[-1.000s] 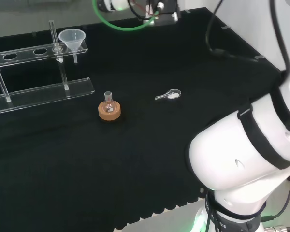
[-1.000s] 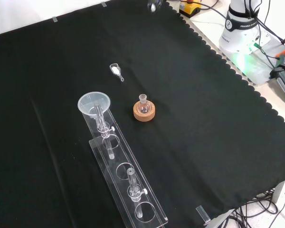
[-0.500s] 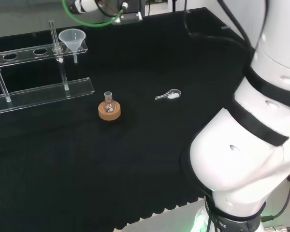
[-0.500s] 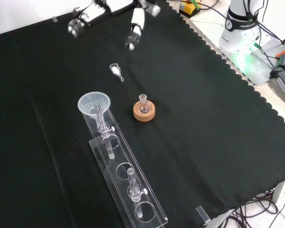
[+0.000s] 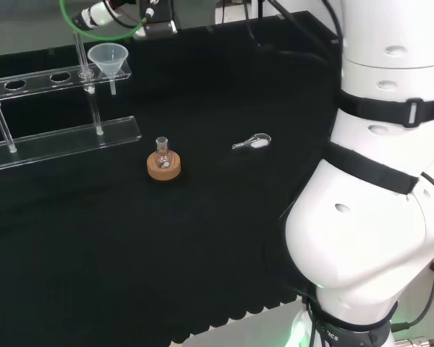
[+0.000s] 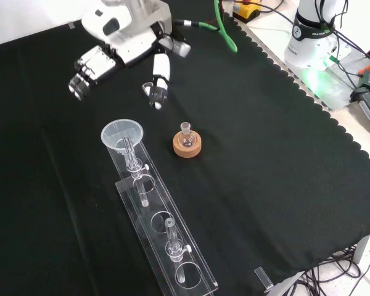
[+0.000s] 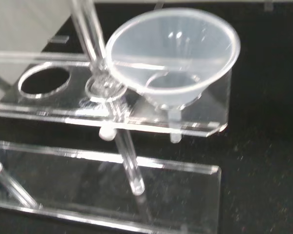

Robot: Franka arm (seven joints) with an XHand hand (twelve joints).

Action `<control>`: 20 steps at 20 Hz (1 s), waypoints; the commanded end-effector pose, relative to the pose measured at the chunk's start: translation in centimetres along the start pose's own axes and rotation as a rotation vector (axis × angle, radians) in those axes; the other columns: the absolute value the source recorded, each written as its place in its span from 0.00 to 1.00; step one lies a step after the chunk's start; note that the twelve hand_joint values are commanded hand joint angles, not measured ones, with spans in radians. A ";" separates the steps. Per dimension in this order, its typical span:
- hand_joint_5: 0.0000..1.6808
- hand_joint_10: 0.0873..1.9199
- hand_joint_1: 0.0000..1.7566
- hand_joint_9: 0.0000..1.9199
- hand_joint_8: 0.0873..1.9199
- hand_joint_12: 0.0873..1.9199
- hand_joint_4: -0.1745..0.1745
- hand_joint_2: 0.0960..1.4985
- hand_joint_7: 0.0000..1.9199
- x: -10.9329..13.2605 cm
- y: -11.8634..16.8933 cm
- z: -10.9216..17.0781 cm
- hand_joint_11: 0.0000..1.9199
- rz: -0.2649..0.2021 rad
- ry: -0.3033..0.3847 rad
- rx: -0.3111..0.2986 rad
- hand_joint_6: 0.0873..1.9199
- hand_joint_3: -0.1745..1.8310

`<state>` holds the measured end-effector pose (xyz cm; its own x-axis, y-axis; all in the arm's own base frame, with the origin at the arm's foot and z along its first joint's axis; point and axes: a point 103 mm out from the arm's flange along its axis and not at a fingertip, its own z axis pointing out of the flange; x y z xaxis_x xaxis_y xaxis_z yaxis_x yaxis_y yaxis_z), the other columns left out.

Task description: Pick up the funnel from the transparent funnel stand.

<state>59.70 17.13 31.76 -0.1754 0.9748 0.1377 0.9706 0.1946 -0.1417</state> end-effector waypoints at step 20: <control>0.00 0.00 0.13 0.00 0.00 0.02 0.60 0.46 0.00 -5.9 0.1 8.3 0.00 0.042 0.082 0.281 0.00 0.09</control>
<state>60.35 16.42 22.87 -0.1039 0.9807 0.1655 0.8957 0.1646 -0.4132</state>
